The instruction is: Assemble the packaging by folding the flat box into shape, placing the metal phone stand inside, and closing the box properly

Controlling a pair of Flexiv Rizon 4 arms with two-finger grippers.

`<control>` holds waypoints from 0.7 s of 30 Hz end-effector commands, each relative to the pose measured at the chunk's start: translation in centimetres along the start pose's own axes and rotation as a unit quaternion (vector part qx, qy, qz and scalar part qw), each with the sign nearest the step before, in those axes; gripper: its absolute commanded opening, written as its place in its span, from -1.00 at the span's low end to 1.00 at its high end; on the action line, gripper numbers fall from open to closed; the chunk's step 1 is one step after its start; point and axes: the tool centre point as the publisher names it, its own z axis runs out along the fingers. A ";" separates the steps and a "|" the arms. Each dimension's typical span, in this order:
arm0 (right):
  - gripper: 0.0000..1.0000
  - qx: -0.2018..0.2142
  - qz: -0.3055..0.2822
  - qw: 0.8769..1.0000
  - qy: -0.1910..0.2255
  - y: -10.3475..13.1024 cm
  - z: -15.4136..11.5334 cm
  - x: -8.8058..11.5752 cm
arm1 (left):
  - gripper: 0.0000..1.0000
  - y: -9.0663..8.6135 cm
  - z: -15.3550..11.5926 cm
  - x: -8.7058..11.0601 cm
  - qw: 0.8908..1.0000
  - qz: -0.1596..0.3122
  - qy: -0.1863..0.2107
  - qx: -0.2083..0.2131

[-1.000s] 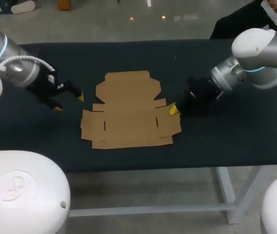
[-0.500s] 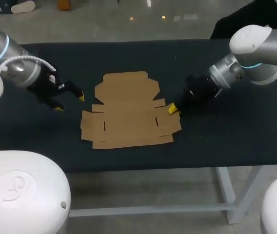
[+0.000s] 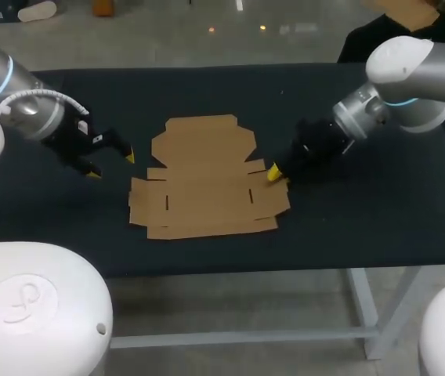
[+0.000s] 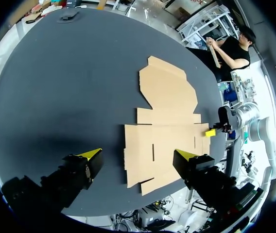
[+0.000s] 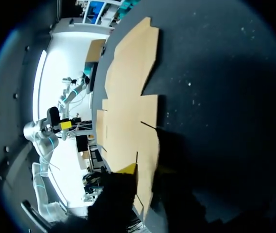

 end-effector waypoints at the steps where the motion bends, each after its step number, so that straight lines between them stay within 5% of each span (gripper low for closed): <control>1: -1.00 0.001 0.000 1.000 -0.003 0.3 0.1 -0.1 | 1.00 -0.2 0.1 0.0 1.000 0.001 -0.001 -0.003; 16: -1.00 0.015 -0.002 1.000 0.002 1.4 -0.1 -0.6 | 1.00 -0.2 0.1 0.0 1.000 -0.003 -0.003 -0.003; 18: -0.11 0.014 -0.001 1.000 0.003 1.2 -0.2 -0.4 | 1.00 -0.2 0.1 0.1 1.000 -0.002 -0.003 -0.003; 21: 0.00 0.008 0.001 1.000 0.002 0.7 -0.4 -0.1 | 1.00 -0.3 0.1 0.2 1.000 -0.001 -0.003 -0.003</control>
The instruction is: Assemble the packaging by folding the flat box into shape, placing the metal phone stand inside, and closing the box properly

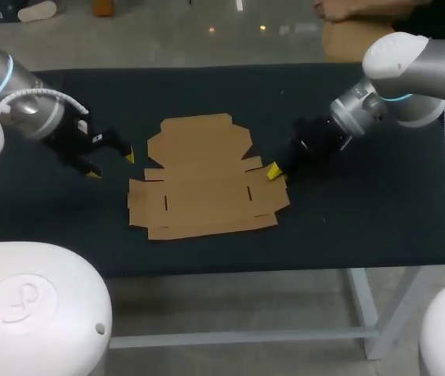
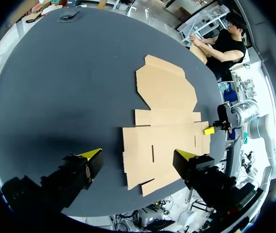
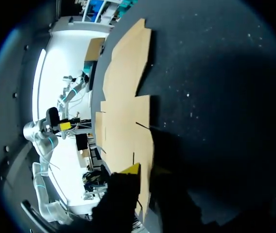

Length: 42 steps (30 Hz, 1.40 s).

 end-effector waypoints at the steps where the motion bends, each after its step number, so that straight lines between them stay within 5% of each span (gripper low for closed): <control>1: -0.05 -0.006 0.000 1.000 -0.001 -0.5 -0.4 0.2 | 1.00 -0.1 0.0 0.3 1.000 0.001 -0.004 -0.001; 7: -0.31 -0.007 0.000 1.000 -0.004 -0.8 -0.1 0.4 | 1.00 -0.3 0.2 0.4 1.000 0.004 -0.002 -0.004; 11: -0.97 -0.007 0.001 1.000 -0.004 -0.9 0.0 0.4 | 1.00 -0.3 0.2 0.4 1.000 0.005 -0.001 -0.005; 12: -1.00 -0.006 0.001 1.000 -0.004 -0.9 0.1 0.4 | 1.00 -0.3 0.2 0.4 1.000 0.006 -0.001 -0.005; 42: -0.95 -0.018 0.017 1.000 -0.008 -1.8 0.1 0.1 | 1.00 0.2 0.1 0.1 1.000 0.010 0.004 -0.006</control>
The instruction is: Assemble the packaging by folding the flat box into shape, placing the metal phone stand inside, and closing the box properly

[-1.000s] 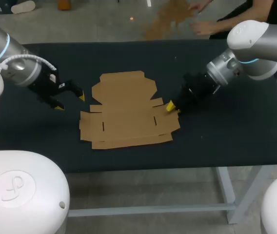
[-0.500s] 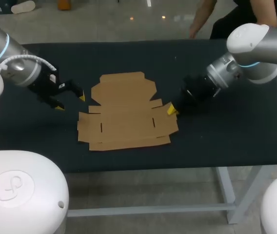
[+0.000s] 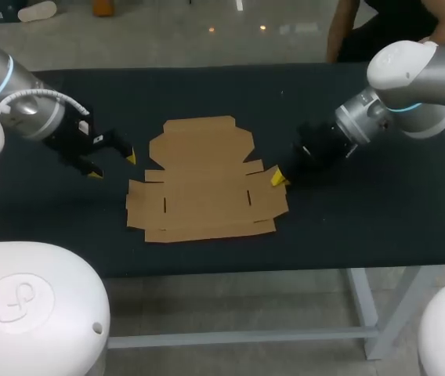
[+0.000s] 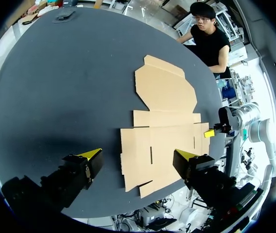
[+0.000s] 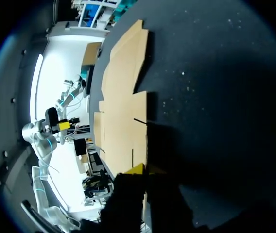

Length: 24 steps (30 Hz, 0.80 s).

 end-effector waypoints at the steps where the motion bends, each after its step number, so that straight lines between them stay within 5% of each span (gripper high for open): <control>1: -0.66 0.004 0.000 1.000 0.004 0.3 -0.1 -0.1 | 1.00 0.1 -0.1 0.0 1.000 -0.002 -0.002 0.001; 2: -0.22 0.003 0.001 1.000 0.005 0.2 -0.2 -0.1 | 1.00 0.1 -0.1 0.0 1.000 -0.002 -0.002 0.001; 5: 0.62 -0.004 0.005 1.000 0.005 -0.2 -0.5 -0.1 | 1.00 0.1 -0.1 0.0 1.000 -0.002 -0.002 0.001; 7: 1.00 -0.012 0.006 1.000 -0.001 -0.5 -1.1 0.1 | 1.00 0.0 -0.2 0.1 1.000 -0.001 -0.003 0.002; 14: 0.98 -0.042 0.008 0.998 -0.050 -0.4 -4.6 1.4 | 1.00 -1.0 -0.7 0.7 1.000 0.013 -0.007 0.004; 20: 0.11 -0.072 -0.016 0.993 -0.089 0.5 -8.3 2.8 | 1.00 -2.4 -0.8 0.6 1.000 0.023 -0.012 -0.005; 24: -0.11 -0.086 -0.036 0.989 -0.111 1.5 -10.0 3.6 | 1.00 -3.4 -0.9 0.2 1.000 0.028 -0.006 -0.010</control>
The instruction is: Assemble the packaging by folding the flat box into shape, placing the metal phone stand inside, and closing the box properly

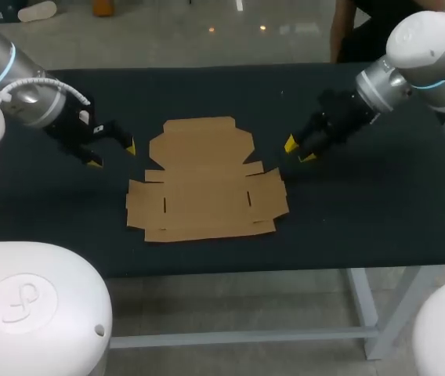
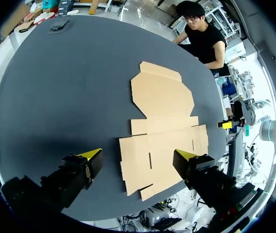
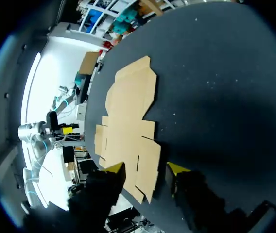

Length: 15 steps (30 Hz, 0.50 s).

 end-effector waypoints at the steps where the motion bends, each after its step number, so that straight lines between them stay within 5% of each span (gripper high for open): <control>1: -0.15 -0.025 -0.014 0.999 -0.043 -0.1 -2.2 1.2 | 1.00 -1.4 0.1 -0.5 1.000 0.003 0.003 -0.015; 4: -0.53 -0.031 -0.031 0.998 -0.049 0.9 -2.7 1.5 | 1.00 -2.0 0.5 -0.8 1.000 0.008 0.002 -0.019; 5: -0.73 -0.032 -0.033 0.998 -0.052 1.3 -2.8 1.5 | 0.37 -2.3 0.6 -0.9 1.000 0.011 0.003 -0.022; 6: -0.93 -0.032 -0.034 0.997 -0.053 1.6 -2.8 1.5 | -0.50 -2.5 0.7 -1.0 1.000 0.007 0.004 -0.024; 7: -1.00 -0.033 -0.035 0.997 -0.053 1.9 -2.8 1.5 | -1.00 -2.6 0.8 -1.1 1.000 0.004 0.004 -0.026; 15: -1.00 -0.038 -0.054 0.996 -0.055 3.6 -2.0 1.3 | -1.00 -3.5 2.2 -1.7 0.999 -0.002 0.000 -0.039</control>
